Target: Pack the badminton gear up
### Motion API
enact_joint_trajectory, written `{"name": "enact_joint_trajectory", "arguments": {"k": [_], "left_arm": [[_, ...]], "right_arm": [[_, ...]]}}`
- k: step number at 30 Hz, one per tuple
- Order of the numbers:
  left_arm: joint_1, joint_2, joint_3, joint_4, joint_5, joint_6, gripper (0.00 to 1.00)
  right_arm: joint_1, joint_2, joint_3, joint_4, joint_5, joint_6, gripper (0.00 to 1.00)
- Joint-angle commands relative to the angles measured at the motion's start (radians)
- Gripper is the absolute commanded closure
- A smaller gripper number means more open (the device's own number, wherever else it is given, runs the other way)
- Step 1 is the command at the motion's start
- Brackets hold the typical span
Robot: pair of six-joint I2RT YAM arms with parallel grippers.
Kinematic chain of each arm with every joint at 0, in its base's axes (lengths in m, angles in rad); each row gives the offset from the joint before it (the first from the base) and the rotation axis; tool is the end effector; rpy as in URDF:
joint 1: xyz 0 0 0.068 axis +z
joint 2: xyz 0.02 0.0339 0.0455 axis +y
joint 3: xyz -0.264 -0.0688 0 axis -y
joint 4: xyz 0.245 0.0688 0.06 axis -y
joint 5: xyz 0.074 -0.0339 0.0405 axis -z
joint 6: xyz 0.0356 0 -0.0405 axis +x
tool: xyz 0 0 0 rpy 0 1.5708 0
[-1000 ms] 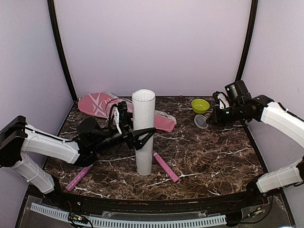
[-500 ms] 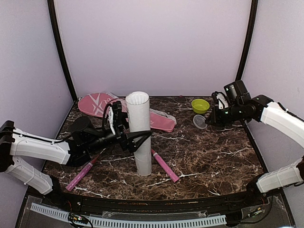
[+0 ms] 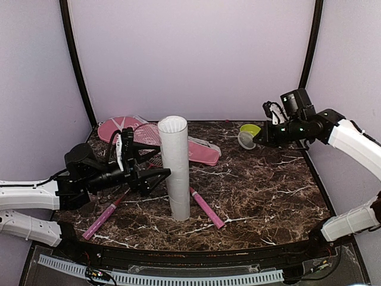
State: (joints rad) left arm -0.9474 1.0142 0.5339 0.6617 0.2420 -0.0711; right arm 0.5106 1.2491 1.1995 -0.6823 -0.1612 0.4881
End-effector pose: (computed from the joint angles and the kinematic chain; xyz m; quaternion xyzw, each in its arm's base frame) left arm 0.1287 -0.1936 0.2972 0.3536 0.5361 -0.4393 0.6282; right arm 0.2287 0.1347 0.3388 -0.0430 0.9099 0.2589 0.3212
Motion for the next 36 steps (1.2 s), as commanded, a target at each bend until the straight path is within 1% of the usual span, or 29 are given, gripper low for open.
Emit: {"name": "enact_joint_trajectory", "arguments": {"k": [1,5,8,10,14,18,21,28,33,36], "left_arm": [[0.044,-0.145,0.008,-0.278,-0.014,-0.009,0.06],[0.075,-0.239,0.059,-0.468,-0.054,-0.026,0.05],[0.125,-0.248,0.127,-0.609,-0.100,-0.057,0.06],[0.157,-0.235,0.179,-0.691,-0.163,-0.108,0.06],[0.208,-0.204,0.274,-0.766,-0.195,-0.176,0.06],[0.242,-0.149,0.410,-0.844,-0.212,-0.221,0.05],[0.244,-0.113,0.497,-0.868,-0.200,-0.244,0.05],[0.245,-0.052,0.656,-0.868,-0.088,-0.302,0.05],[0.245,-0.006,0.730,-0.877,0.003,-0.320,0.06],[0.245,0.010,0.743,-0.860,0.072,-0.296,0.07]], "right_arm": [[0.019,0.007,0.083,0.024,-0.026,0.006,1.00],[0.030,0.022,0.122,0.037,-0.056,0.014,1.00],[0.040,0.035,0.161,0.040,-0.076,0.015,1.00],[0.044,0.045,0.195,0.038,-0.087,0.015,1.00],[0.055,0.078,0.281,0.026,-0.117,0.018,1.00],[0.105,0.113,0.376,0.024,-0.127,0.022,1.00],[0.157,0.139,0.440,0.023,-0.127,0.032,1.00],[0.298,0.195,0.567,0.061,-0.151,0.063,1.00],[0.397,0.252,0.655,0.096,-0.142,0.073,1.00],[0.445,0.289,0.701,0.098,-0.140,0.067,1.00]]}}
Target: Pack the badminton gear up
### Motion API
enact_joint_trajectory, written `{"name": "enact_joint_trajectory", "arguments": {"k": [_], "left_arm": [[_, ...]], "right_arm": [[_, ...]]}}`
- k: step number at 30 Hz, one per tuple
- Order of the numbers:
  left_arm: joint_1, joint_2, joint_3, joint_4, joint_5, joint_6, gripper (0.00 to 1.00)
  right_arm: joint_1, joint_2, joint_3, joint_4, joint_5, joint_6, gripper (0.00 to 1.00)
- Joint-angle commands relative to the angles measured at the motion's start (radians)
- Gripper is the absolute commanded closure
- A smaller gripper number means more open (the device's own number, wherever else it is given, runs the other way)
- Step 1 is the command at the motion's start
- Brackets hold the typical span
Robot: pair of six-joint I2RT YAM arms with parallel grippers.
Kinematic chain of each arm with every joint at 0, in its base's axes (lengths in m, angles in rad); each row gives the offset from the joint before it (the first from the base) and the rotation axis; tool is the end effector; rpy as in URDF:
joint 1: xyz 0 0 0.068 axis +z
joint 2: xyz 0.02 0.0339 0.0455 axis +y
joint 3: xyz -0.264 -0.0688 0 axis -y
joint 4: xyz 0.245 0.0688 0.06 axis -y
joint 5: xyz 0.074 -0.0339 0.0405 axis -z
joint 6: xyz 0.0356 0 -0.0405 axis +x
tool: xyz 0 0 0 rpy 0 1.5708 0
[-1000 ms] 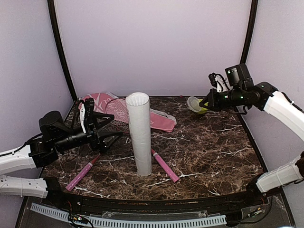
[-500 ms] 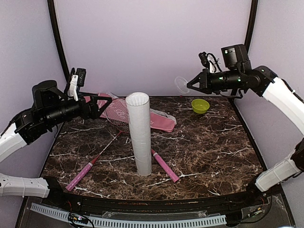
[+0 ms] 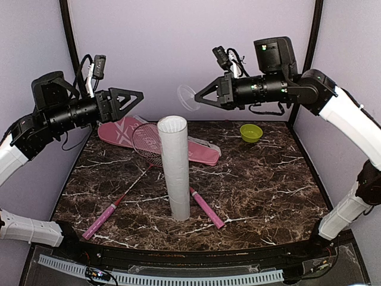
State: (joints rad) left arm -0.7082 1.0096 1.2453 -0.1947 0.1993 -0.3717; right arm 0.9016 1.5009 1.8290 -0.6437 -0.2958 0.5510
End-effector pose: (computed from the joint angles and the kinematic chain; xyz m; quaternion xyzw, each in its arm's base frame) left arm 0.1568 -0.1436 0.4570 0.1861 0.6673 -0.4281 0.5803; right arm 0.1884 0.2550 0.4791 -0.2248 0.7732 0.4749 0.3550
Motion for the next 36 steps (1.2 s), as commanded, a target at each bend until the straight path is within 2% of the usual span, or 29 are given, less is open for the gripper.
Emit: {"name": "enact_joint_trajectory", "arguments": {"k": [1,7,17,36], "left_arm": [[0.006,0.012,0.020,0.008,0.134,0.020,0.08],[0.006,-0.040,-0.066,0.045,0.092,0.030,0.08],[0.006,-0.079,-0.058,0.057,0.073,0.030,0.10],[0.006,-0.059,-0.058,0.070,0.104,0.027,0.10]], "right_arm": [[0.068,0.049,0.086,0.057,-0.006,0.001,1.00],[0.114,0.106,0.152,0.013,-0.008,-0.022,1.00],[0.142,0.118,0.188,-0.073,0.055,-0.037,1.00],[0.151,0.118,0.209,-0.164,0.120,-0.067,1.00]]}}
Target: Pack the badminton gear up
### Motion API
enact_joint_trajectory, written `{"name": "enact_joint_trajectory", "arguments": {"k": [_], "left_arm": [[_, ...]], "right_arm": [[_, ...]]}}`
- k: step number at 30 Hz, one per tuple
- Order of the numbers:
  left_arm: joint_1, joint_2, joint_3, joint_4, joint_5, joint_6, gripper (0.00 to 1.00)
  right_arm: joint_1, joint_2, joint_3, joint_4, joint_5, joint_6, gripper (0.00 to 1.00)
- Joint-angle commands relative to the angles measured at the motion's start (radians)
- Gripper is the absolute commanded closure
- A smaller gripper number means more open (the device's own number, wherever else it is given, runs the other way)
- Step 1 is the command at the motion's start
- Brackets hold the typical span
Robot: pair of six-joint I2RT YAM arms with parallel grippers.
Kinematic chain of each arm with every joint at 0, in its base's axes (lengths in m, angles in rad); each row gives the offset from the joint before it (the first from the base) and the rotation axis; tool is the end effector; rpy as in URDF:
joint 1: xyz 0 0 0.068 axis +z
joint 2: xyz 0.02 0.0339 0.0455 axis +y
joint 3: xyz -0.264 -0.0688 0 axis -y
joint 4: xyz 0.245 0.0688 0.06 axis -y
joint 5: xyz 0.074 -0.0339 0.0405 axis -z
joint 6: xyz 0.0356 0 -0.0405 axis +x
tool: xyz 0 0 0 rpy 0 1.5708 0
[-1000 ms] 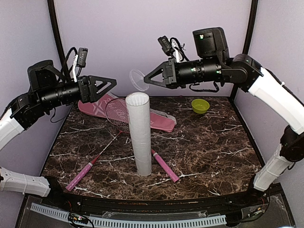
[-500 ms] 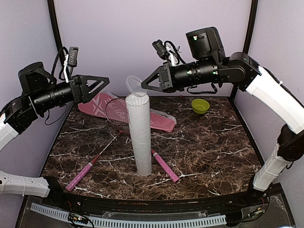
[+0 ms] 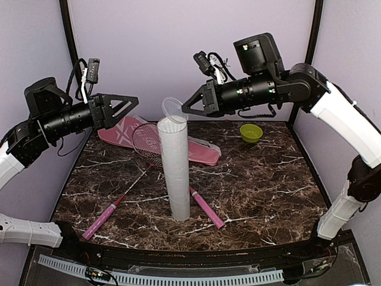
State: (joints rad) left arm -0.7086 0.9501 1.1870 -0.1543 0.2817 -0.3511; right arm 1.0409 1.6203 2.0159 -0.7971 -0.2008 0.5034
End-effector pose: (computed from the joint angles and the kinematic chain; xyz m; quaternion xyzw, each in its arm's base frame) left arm 0.1442 -0.1366 0.4530 0.2209 0.6416 -0.4502 0.5805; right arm 0.1638 0.2937 0.4844 -0.2736 0.7852 0.4430 0.3351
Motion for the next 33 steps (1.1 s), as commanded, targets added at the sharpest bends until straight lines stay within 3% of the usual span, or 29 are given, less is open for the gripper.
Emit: {"name": "enact_joint_trajectory", "arguments": {"k": [1,33], "left_arm": [[0.006,0.000,0.000,0.030,0.022,0.006,0.10],[0.006,0.001,-0.003,0.024,0.032,0.018,0.10]], "right_arm": [[0.011,-0.001,0.021,-0.012,0.024,-0.020,1.00],[0.011,0.029,0.054,-0.042,0.015,-0.035,1.00]]}}
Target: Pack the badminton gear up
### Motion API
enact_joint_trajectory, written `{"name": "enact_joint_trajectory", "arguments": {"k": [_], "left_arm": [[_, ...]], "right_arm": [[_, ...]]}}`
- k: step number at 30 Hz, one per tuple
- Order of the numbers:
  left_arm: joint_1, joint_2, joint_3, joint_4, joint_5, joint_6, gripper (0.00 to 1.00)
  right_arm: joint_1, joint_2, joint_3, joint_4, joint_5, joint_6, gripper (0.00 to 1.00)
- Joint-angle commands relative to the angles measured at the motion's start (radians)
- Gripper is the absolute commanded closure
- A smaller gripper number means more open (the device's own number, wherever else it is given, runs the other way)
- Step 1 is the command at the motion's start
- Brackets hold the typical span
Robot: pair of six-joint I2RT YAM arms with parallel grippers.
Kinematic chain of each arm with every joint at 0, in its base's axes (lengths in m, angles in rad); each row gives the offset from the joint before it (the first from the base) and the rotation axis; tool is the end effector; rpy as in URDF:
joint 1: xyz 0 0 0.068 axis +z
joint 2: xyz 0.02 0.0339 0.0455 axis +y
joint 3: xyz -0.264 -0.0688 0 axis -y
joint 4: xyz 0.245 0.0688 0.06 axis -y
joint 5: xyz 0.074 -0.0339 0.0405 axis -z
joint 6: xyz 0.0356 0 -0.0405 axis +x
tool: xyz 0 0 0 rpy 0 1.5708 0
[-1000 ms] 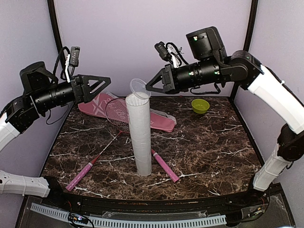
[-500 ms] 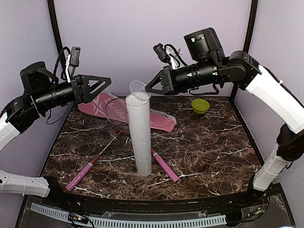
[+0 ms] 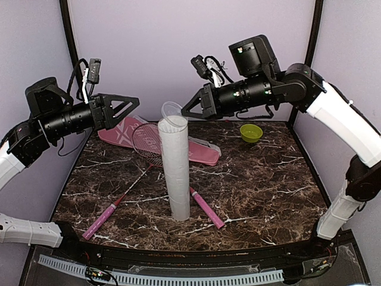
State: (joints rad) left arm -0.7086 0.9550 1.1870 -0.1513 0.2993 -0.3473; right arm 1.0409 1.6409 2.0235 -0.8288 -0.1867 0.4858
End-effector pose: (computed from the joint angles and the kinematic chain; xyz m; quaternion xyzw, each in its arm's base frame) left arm 0.1449 -0.1380 0.4524 0.2283 0.6398 -0.4535 0.5770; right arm 0.1670 0.2982 0.4770 -0.2786 0.7965 0.4240 0.3290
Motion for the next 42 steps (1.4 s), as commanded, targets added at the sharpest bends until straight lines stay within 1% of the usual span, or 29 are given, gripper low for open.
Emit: {"name": "enact_joint_trajectory", "arguments": {"k": [1,9,19,42], "left_arm": [[0.006,-0.004,-0.003,0.021,0.015,0.016,0.09],[0.006,0.001,0.010,0.016,0.025,0.013,0.09],[0.006,0.001,0.006,0.016,0.026,0.010,0.09],[0.006,-0.006,0.005,0.015,0.028,0.005,0.09]], "right_arm": [[0.011,0.009,0.052,-0.016,0.001,-0.019,1.00],[0.011,0.011,0.062,-0.047,0.006,-0.027,1.00],[0.011,0.017,0.059,-0.025,0.003,-0.024,1.00],[0.011,0.033,0.065,-0.030,-0.001,-0.027,1.00]]}}
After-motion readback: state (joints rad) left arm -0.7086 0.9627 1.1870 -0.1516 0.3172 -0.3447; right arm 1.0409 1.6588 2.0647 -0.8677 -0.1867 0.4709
